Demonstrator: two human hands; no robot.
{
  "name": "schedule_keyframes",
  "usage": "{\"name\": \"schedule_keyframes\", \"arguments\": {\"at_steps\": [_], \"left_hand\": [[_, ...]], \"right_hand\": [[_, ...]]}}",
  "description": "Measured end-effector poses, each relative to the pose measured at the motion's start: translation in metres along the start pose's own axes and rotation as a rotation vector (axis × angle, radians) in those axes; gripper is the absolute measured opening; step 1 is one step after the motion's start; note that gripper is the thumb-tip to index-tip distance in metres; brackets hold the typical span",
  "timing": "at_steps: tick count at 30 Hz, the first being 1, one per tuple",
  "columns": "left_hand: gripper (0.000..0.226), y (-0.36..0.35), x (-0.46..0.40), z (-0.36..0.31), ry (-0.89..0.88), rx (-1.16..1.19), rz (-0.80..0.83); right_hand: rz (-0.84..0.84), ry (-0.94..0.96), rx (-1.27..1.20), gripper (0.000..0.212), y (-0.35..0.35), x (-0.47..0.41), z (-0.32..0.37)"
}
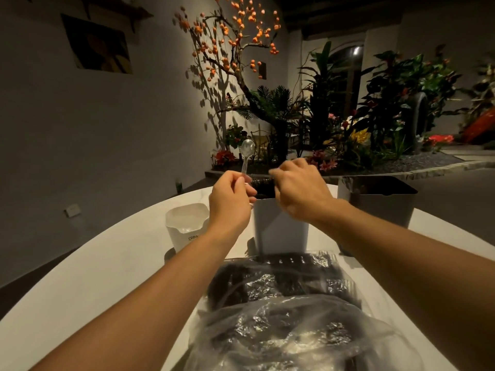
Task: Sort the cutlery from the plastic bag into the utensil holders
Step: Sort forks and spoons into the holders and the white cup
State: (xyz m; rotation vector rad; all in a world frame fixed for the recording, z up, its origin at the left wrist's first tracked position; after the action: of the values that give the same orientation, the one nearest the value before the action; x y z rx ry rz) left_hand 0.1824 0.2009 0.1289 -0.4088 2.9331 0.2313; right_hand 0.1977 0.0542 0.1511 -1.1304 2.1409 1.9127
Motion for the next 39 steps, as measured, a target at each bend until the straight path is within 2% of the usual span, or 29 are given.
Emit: {"name": "schedule_keyframes", "arguments": {"at_steps": [1,3,5,6,11,13,16,19,25,30,33,39], "left_hand": [[0.024,0.003,0.001,0.001,-0.001,-0.007,0.002],[0.023,0.011,0.002,0.002,-0.009,-0.024,-0.002],[0.021,0.022,0.002,0.004,-0.021,-0.058,-0.025],[0.02,0.026,0.003,0.005,-0.031,-0.088,-0.037],[0.025,0.06,0.007,0.006,-0.092,-0.15,-0.097],[0.026,0.075,0.006,0.006,-0.101,-0.179,-0.123],[0.028,0.092,-0.005,0.015,-0.043,-0.223,-0.098],[0.031,0.109,-0.023,0.03,0.062,-0.207,-0.116],[0.031,0.134,-0.047,0.059,0.173,-0.133,-0.228],[0.03,0.13,-0.05,0.071,0.211,-0.134,-0.25],[0.029,0.131,-0.047,0.068,0.186,-0.146,-0.287],[0.021,0.124,-0.025,0.047,0.126,-0.143,-0.213]], "right_hand": [[-0.097,-0.026,-0.067,0.037,0.006,-0.003,0.003],[-0.316,-0.13,-0.378,0.034,0.022,-0.012,0.009],[-0.423,-0.232,-0.711,0.036,0.031,-0.024,0.021],[-0.432,-0.256,-0.779,0.038,0.034,-0.029,0.025],[-0.461,-0.244,-0.815,0.02,0.032,-0.049,0.053],[-0.498,-0.246,-0.801,0.024,0.029,-0.055,0.066],[-0.562,-0.203,-0.776,0.026,0.024,-0.064,0.082],[-0.582,-0.12,-0.75,0.015,0.015,-0.072,0.093],[-0.449,-0.065,-0.788,0.014,-0.024,-0.084,0.121],[-0.068,-0.006,-0.529,0.017,-0.07,-0.081,0.143],[-0.054,-0.011,-0.485,0.026,-0.065,-0.074,0.137],[0.003,0.011,-0.495,0.014,-0.036,-0.055,0.131]]}}
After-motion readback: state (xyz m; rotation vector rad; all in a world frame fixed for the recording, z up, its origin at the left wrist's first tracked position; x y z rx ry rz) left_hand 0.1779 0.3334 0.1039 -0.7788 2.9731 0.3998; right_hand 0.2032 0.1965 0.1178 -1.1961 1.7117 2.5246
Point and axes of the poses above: each hand's wrist, its own x-axis away from the middle knuckle, its own y-axis out of the back of the hand, z = x × y, the point moved 4 cm from there along -x, towards the middle knuckle, and after that the axes turned 14 degrees about y, right-handed, at the moved point
